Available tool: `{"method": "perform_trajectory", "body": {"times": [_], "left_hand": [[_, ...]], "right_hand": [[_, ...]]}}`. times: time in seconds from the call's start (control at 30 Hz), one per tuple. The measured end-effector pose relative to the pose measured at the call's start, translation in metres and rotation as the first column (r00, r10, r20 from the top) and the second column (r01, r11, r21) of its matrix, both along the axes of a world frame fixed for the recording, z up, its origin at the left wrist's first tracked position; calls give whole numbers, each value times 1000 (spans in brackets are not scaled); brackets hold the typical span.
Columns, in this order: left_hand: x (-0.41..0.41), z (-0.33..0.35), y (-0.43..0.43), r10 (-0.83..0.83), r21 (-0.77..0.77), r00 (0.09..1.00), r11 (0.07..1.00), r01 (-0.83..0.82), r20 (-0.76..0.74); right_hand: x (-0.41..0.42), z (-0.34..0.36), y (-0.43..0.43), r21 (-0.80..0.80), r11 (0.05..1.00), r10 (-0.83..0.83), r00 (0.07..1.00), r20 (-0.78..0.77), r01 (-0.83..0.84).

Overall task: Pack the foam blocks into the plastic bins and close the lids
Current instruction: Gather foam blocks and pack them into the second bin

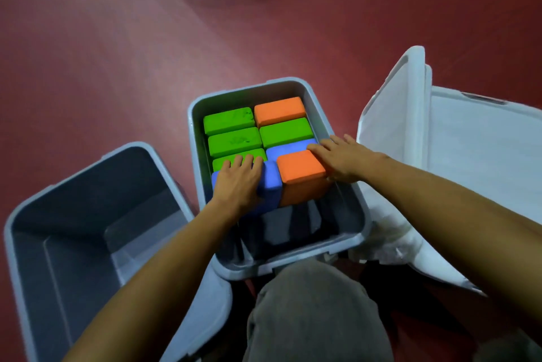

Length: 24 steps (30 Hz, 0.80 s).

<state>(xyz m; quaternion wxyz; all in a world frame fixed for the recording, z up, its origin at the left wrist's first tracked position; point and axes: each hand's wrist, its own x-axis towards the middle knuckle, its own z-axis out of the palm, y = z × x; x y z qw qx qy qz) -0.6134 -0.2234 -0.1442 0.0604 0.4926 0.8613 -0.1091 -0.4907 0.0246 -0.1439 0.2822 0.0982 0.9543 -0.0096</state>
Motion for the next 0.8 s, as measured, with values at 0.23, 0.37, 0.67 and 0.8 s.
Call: {"method": "perform_trajectory", "body": {"times": [0.23, 0.37, 0.67, 0.8], "left_hand": [[-19, -43, -3, 94, -30, 995, 995, -94, 15], [-17, -60, -9, 105, -79, 994, 991, -103, 21], [-13, -85, -4, 140, -100, 990, 986, -136, 31], [-2, -101, 3, 227, -74, 973, 972, -224, 38]], "right_hand": [[-9, -17, -18, 120, 984, 128, 990, 60, -134], [-10, -42, -39, 170, 982, 75, 997, 14, -76], [-3, -79, -48, 161, 984, -42, 983, -179, 71], [-8, -98, -53, 160, 978, -118, 987, -108, 134]]}}
